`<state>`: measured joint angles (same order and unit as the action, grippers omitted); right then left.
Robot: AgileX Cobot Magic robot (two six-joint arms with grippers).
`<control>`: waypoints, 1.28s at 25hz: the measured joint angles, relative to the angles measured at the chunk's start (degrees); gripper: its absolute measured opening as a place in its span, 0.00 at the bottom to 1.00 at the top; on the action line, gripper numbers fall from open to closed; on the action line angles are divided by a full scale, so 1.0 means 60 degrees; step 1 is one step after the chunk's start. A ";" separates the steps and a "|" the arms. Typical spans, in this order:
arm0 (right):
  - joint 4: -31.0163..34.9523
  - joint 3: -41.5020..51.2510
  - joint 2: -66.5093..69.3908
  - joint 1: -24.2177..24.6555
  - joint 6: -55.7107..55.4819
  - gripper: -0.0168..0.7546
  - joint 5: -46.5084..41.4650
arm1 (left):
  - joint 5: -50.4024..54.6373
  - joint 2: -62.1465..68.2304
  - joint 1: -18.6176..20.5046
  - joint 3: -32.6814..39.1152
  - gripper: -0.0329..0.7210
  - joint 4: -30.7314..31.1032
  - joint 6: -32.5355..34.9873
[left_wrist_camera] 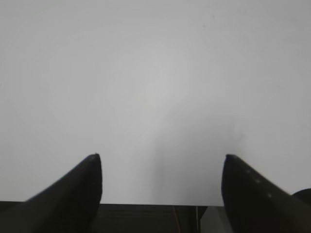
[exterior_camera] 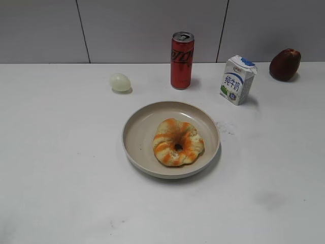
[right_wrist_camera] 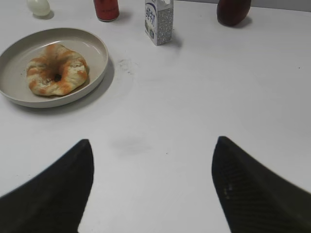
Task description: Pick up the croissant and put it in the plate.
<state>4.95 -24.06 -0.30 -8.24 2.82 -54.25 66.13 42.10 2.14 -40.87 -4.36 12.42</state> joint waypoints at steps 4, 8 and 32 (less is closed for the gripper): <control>0.0000 0.0000 0.0000 0.0000 0.0000 0.76 0.0000 | 0.0046 -0.1490 0.0000 0.0715 0.82 0.0000 0.0000; 0.0000 0.0000 0.0000 0.0000 0.0000 0.76 0.0000 | 0.0048 -0.2855 0.0000 0.1223 0.81 0.0000 0.0000; 0.0000 0.0000 0.0000 0.0000 0.0000 0.76 0.0000 | -0.0880 -0.6973 0.0000 0.1910 0.78 -0.0112 0.0000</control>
<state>4.95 -24.06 -0.30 -8.24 2.82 -54.25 60.85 0.26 2.14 -29.41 -5.03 12.42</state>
